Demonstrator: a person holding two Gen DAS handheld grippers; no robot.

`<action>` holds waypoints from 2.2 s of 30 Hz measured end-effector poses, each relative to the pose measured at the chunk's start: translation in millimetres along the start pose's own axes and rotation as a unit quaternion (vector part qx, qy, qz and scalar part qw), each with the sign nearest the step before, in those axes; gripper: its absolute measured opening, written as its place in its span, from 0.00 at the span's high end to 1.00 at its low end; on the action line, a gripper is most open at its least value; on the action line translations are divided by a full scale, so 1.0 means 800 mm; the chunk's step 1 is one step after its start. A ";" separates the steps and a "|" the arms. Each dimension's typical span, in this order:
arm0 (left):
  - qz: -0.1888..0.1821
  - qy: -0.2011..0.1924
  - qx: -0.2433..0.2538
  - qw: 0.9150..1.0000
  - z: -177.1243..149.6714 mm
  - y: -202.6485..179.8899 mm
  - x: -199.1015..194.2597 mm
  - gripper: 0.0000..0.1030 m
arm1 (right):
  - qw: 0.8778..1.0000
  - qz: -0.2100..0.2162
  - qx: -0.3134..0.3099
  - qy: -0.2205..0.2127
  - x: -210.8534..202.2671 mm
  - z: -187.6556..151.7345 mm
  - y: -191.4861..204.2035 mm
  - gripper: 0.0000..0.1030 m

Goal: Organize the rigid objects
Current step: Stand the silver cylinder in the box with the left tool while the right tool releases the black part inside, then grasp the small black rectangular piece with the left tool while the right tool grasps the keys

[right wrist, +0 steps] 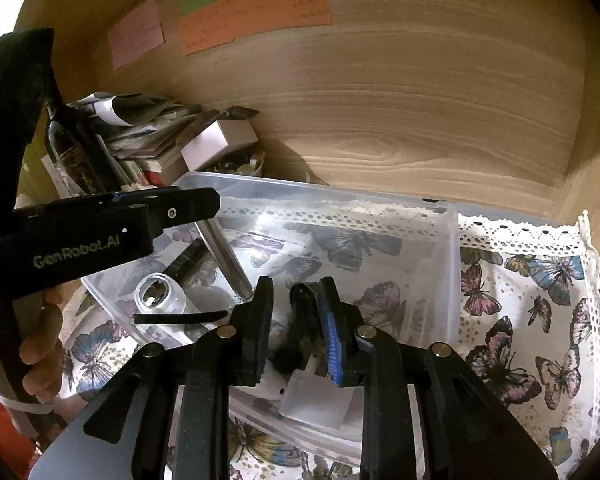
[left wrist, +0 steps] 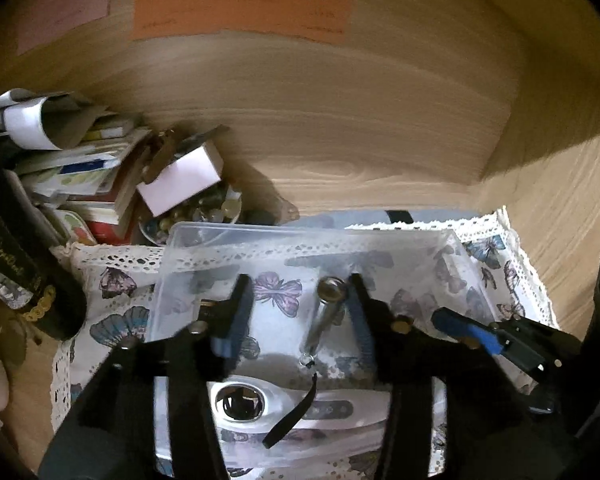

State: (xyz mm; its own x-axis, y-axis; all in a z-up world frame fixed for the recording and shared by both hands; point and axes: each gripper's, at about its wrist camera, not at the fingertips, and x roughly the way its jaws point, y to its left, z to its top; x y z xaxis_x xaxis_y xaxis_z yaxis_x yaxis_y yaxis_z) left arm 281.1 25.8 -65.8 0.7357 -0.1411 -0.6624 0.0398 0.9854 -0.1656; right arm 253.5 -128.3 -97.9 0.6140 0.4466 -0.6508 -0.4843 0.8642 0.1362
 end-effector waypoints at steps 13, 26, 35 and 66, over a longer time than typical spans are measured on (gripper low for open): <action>0.024 -0.055 0.008 0.998 -0.007 0.000 -0.070 0.16 | 0.998 -0.027 -0.016 -0.058 -0.052 0.004 0.014 0.39; 0.045 -0.095 0.026 0.994 -0.060 -0.006 -0.148 0.03 | 0.992 -0.053 -0.019 -0.113 -0.121 -0.013 0.022 0.19; 0.056 -0.067 0.060 0.994 -0.118 -0.012 -0.154 0.02 | 0.991 -0.079 0.003 -0.108 -0.139 -0.040 0.015 0.11; 0.008 0.118 0.062 0.991 -0.182 -0.006 -0.026 0.30 | 0.994 -0.041 0.005 0.099 -0.043 -0.133 0.000 0.49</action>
State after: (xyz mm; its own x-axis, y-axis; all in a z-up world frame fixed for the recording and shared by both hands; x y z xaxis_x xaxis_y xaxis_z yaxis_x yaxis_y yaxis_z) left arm 167.0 9.9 -157.4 0.5588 -0.1298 -0.8191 0.1230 0.9897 -0.0729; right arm 166.3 -168.6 -154.7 0.5154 0.3209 -0.7946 -0.4305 0.8987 0.0838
